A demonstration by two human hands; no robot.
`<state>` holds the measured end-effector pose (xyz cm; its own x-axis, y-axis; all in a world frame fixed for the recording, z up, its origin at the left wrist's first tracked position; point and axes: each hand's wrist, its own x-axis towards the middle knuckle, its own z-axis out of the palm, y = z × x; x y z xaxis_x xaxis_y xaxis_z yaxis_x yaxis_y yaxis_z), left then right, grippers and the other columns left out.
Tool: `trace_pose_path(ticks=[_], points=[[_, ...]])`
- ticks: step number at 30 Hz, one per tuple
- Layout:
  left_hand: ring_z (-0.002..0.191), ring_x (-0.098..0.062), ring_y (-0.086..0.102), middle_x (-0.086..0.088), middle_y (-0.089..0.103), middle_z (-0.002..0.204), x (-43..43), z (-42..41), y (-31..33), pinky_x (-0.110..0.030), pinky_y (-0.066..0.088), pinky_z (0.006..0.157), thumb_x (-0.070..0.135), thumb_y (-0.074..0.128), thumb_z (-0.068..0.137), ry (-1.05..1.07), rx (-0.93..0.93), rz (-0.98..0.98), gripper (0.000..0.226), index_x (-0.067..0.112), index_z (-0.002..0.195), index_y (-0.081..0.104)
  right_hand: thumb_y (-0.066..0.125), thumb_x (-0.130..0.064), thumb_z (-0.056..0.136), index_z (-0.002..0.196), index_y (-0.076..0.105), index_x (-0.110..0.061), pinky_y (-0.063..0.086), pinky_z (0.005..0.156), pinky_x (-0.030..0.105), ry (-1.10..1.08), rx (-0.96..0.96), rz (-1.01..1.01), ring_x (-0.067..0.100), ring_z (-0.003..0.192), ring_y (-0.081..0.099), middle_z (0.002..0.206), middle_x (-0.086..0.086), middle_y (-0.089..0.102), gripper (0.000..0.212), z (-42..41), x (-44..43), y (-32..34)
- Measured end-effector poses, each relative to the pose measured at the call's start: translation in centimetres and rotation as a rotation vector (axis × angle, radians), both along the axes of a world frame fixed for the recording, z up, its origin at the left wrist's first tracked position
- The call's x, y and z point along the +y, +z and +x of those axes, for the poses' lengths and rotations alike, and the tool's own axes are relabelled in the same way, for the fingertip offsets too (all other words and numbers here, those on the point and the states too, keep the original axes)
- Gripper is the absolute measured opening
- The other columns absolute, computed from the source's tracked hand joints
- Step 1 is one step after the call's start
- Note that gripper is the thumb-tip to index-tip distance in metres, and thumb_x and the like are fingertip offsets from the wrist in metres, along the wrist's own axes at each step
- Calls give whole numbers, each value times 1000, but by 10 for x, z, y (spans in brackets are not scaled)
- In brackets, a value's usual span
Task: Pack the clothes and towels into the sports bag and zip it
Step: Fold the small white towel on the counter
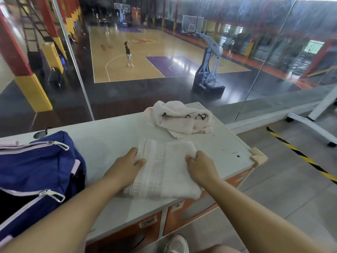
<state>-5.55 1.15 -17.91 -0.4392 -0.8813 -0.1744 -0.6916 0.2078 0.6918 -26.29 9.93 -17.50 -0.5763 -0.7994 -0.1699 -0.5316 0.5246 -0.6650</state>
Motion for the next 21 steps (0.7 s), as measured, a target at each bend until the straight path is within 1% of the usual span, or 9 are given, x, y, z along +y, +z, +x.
trace_pose_path(ticks=[2,4,7,9,11,13,15,18,21], points=[[85,-19,60,-3,62,106,3,-2,1,-36,50,75,44,44,94,18,-72,-33,34,22,119,40,45,-31,96,99,44,-10,35,54,27,-16,-23,-36,12,68,47,96,8,57,22,2,3,-1],[85,-22,59,-4,60,108,9,-3,4,-36,50,70,46,47,92,48,-162,-153,40,21,121,35,48,-26,95,111,39,-10,41,64,32,-16,-2,-68,21,81,54,113,12,53,25,6,6,2],[104,-24,51,-5,44,125,16,1,4,-34,48,81,41,58,87,28,-141,-448,51,20,128,36,52,-25,92,138,24,-12,43,85,40,57,256,-45,32,115,46,137,11,31,56,10,9,3],[114,-20,39,0,40,126,21,6,5,-27,38,92,46,58,85,-109,-104,-584,51,20,127,44,56,-28,91,139,29,-12,39,97,39,153,457,-95,31,124,35,138,11,29,58,9,14,5],[119,-12,34,8,41,127,27,12,6,-21,28,98,68,42,79,-311,-112,-559,64,25,126,49,57,-38,88,129,46,-10,38,97,37,330,521,-180,30,119,37,131,10,40,51,10,23,8],[130,-8,28,13,36,139,35,18,3,-17,16,104,80,28,69,-478,-181,-449,85,28,135,43,48,-56,84,121,55,-11,40,96,36,581,534,-166,26,113,44,122,7,49,59,12,37,8],[137,-7,21,10,28,149,37,24,-7,-15,6,107,81,36,67,-549,-233,-431,92,28,142,33,44,-68,78,124,53,-12,42,98,40,793,616,-87,25,114,48,124,6,52,73,14,51,1],[138,-7,21,9,27,152,39,29,-15,-10,3,104,67,45,78,-522,-226,-460,77,29,143,31,60,-56,73,125,52,-12,49,95,42,853,724,-19,26,112,56,123,7,58,69,11,61,-11],[131,-9,37,8,41,145,44,29,-11,-13,20,104,46,49,88,-481,-175,-511,55,28,138,39,64,-35,83,122,54,-13,51,90,43,799,613,-80,27,108,58,120,6,60,46,10,58,-4]])
